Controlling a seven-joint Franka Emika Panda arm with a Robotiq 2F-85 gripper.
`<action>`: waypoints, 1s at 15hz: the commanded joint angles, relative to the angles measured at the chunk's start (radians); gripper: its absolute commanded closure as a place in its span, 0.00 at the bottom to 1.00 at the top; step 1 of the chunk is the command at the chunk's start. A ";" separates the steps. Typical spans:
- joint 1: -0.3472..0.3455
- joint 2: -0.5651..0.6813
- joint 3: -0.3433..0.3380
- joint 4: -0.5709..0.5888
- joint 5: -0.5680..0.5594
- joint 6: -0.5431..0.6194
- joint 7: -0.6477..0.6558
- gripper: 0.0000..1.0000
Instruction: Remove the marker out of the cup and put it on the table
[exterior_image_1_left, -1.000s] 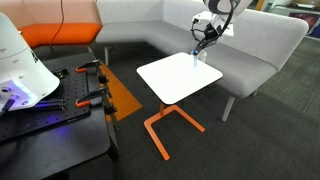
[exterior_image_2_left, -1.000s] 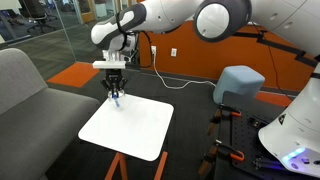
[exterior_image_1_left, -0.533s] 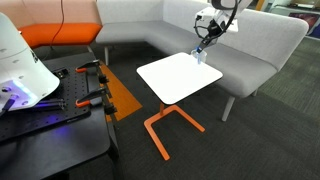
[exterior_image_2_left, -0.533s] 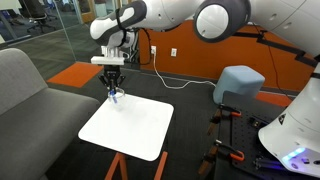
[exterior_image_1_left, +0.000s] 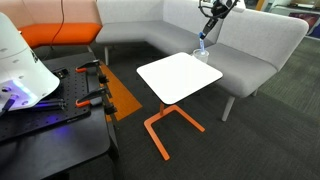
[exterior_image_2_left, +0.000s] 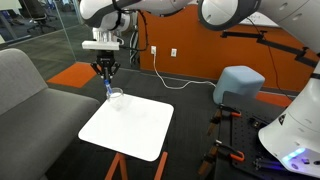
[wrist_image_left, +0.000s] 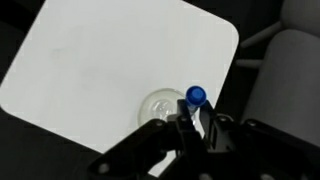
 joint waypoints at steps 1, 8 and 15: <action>0.059 -0.123 -0.054 -0.139 -0.078 -0.030 0.045 0.95; 0.193 -0.282 -0.144 -0.416 -0.252 0.000 0.186 0.95; 0.291 -0.325 -0.178 -0.701 -0.377 0.248 0.409 0.95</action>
